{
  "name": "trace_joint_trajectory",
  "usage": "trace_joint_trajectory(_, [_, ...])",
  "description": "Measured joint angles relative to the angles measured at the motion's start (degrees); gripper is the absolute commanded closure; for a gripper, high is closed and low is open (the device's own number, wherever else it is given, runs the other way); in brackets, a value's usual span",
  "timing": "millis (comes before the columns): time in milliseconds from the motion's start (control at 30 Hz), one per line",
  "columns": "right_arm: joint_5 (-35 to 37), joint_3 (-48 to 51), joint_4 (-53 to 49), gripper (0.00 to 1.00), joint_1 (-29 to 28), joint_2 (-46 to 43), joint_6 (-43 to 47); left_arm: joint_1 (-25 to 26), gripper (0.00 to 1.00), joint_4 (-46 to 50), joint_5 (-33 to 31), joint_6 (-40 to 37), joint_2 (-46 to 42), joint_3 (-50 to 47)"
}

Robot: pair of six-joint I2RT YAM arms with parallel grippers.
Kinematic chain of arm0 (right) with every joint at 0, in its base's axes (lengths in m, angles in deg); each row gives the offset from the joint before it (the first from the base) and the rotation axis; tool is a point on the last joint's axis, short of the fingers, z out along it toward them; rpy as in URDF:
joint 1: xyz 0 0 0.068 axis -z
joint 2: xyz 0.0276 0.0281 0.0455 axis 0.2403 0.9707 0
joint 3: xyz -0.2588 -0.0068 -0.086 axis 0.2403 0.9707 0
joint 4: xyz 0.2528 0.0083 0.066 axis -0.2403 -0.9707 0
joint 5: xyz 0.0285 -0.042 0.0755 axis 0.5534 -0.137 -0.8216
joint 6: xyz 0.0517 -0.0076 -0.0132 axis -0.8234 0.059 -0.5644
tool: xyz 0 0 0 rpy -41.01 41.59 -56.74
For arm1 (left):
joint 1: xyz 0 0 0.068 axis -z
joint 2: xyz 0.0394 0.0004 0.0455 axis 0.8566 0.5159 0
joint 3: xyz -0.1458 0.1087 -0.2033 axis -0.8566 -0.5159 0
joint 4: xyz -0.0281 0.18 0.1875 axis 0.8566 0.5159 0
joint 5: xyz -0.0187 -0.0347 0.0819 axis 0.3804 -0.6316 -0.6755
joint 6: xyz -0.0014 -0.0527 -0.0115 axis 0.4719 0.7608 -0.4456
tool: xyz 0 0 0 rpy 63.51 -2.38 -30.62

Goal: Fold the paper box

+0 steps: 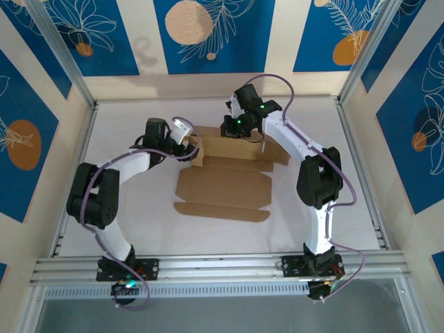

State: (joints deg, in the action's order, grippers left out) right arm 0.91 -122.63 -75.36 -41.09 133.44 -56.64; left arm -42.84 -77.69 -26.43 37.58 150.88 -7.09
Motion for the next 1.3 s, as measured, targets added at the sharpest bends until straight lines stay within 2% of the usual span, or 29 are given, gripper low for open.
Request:
trace_joint_trajectory(100, [-0.37,0.00,0.02,0.99,-0.11,0.00,0.04,0.22,0.33,0.26,-0.20,0.00,1.29,1.22])
trace_joint_trajectory(200, [-0.68,0.00,0.04,0.99,-0.20,0.00,0.02,0.76,0.41,1.27,-0.96,0.04,2.05,2.69])
trace_joint_trajectory(333, [-0.79,0.00,-0.04,0.99,-0.20,0.00,0.00,1.42,0.57,1.97,-3.39,0.11,2.82,4.02])
trace_joint_trajectory(400, [-0.79,0.00,-0.07,0.99,-0.20,0.00,0.00,1.62,0.66,1.97,-4.90,0.24,2.84,4.15])
trace_joint_trajectory(633, [-1.05,0.00,-0.04,0.98,-0.20,0.00,-0.94,3.54,0.76,0.92,-11.19,0.13,2.82,4.13])
trace_joint_trajectory(767, [-2.67,0.87,0.85,0.97,-0.26,-0.15,-2.91,6.01,0.87,-1.38,-16.96,0.33,2.69,3.17])
trace_joint_trajectory(1300, [-7.65,10.64,9.14,0.95,-0.81,-4.55,-11.34,12.59,0.99,-19.21,-35.41,6.29,0.15,-8.33])
